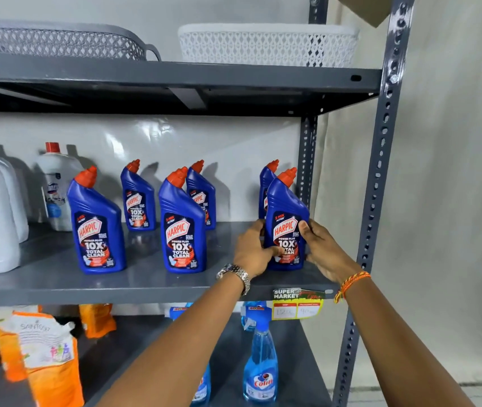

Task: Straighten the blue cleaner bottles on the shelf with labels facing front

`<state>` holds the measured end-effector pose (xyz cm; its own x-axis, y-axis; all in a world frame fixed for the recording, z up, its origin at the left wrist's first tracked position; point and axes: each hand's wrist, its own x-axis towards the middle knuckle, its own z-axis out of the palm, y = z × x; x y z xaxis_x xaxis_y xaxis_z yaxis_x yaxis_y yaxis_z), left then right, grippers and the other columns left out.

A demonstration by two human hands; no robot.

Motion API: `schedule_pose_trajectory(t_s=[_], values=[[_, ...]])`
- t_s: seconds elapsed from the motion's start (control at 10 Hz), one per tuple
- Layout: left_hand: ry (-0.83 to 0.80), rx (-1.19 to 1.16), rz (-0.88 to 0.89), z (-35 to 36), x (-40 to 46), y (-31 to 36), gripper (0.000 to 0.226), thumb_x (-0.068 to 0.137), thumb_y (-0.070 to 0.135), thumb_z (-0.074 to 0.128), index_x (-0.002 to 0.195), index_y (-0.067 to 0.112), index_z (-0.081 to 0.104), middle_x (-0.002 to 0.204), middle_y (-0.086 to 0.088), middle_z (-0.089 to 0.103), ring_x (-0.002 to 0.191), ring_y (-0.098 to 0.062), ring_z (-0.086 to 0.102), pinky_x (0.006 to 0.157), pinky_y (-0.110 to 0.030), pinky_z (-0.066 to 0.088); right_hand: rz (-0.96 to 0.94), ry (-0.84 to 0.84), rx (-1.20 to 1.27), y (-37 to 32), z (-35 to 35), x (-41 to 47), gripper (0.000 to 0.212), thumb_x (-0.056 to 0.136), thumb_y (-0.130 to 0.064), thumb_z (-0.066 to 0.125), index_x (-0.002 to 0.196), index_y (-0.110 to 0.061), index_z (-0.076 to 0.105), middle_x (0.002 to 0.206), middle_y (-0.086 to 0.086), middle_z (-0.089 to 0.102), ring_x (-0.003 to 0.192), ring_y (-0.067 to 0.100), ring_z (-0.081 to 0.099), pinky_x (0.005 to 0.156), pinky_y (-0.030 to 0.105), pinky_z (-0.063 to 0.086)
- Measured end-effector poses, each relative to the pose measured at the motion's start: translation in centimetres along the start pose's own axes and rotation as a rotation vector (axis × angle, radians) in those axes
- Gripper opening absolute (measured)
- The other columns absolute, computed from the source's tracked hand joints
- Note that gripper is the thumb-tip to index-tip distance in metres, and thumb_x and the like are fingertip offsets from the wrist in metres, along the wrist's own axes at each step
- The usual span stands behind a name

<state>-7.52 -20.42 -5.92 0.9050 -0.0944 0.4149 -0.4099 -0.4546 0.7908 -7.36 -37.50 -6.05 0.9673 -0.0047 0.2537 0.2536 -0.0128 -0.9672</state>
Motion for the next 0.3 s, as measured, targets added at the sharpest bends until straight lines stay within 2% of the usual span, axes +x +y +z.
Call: schedule_pose_trajectory(t_s=[0.1, 0.2, 0.3], values=[[-0.035, 0.016, 0.025, 0.1, -0.4, 0.5, 0.068, 0.079, 0.014, 0.083, 0.138, 0.012, 0.050, 0.134, -0.010, 0.066, 0.124, -0.028, 0.064, 0.103, -0.043, 0.054, 0.041, 0.021, 0.008, -0.6, -0.3, -0.3, 0.044, 0.105, -0.034, 0.043, 0.142, -0.011, 0.050, 0.119, 0.001, 0.069, 0.118, 0.025, 0.067, 0.085, 0.042, 0.059], [0.032, 0.062, 0.151, -0.6, -1.8, 0.7, 0.081, 0.081, 0.021, 0.081, 0.149, 0.011, 0.038, 0.148, -0.009, 0.056, 0.136, -0.025, 0.054, 0.116, -0.035, 0.042, 0.034, 0.057, 0.006, -1.5, 0.2, -1.1, 0.038, 0.104, -0.037, 0.044, 0.137, -0.017, 0.047, 0.121, -0.004, 0.064, 0.121, 0.020, 0.062, 0.077, 0.025, 0.058], [0.409, 0.341, 0.516, -4.5, -3.1, 1.2, 0.085, 0.097, 0.050, 0.052, 0.162, 0.012, 0.013, 0.171, -0.006, 0.016, 0.159, -0.021, 0.016, 0.128, -0.029, 0.010, -0.216, 0.305, -0.164, -3.4, 1.5, -3.0, 0.050, 0.094, -0.059, 0.045, 0.137, -0.032, 0.042, 0.136, -0.012, 0.056, 0.133, 0.016, 0.050, 0.089, 0.007, 0.050]])
